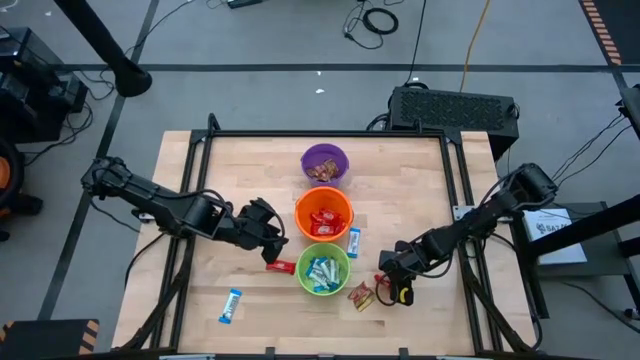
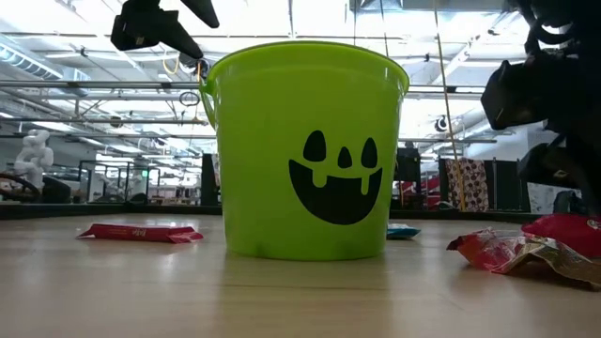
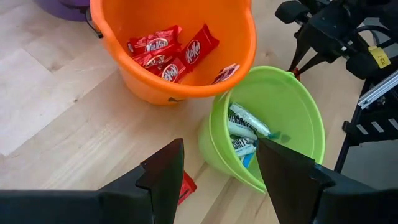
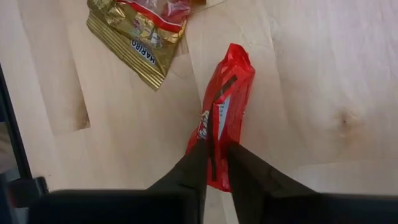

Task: Sort candy by brand, put in halloween buckets
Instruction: Put red chocolate bar into the orange bucket

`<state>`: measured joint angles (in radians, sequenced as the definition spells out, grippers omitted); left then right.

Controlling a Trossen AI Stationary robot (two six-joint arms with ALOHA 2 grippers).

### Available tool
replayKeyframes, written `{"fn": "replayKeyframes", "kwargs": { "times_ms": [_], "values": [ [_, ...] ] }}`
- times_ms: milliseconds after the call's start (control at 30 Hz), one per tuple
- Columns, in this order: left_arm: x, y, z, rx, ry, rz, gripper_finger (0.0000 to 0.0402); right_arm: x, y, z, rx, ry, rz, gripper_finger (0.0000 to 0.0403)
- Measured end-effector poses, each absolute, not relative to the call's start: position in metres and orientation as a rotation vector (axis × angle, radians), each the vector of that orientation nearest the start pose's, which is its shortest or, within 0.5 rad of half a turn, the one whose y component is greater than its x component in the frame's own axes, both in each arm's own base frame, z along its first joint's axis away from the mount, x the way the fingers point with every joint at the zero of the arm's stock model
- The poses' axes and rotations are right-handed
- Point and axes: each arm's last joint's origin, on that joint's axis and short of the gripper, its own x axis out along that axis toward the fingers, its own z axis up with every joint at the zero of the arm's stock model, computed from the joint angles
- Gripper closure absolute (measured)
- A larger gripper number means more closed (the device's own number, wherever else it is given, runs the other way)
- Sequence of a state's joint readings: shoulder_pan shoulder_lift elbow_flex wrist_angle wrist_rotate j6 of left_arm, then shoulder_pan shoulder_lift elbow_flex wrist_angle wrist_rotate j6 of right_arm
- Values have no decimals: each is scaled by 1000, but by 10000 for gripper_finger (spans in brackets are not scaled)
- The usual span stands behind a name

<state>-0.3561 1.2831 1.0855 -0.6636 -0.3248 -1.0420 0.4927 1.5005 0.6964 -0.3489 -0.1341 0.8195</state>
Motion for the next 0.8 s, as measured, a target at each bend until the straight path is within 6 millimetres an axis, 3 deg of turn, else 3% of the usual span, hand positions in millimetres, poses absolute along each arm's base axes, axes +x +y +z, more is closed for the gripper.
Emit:
{"fn": "replayKeyframes", "kwargs": {
  "times_ms": [167,467,633,800],
  "values": [
    [246,-82,295,-696,732,386,194,222,124,144,497,1288,58,394],
    [246,-81,295,-694,728,390,194,219,124,168,549,1214,182,402],
    [246,-81,295,-690,721,397,194,212,118,202,640,1092,295,403],
    [246,-81,296,-689,718,400,194,205,108,252,762,780,432,403]
  ]
}}
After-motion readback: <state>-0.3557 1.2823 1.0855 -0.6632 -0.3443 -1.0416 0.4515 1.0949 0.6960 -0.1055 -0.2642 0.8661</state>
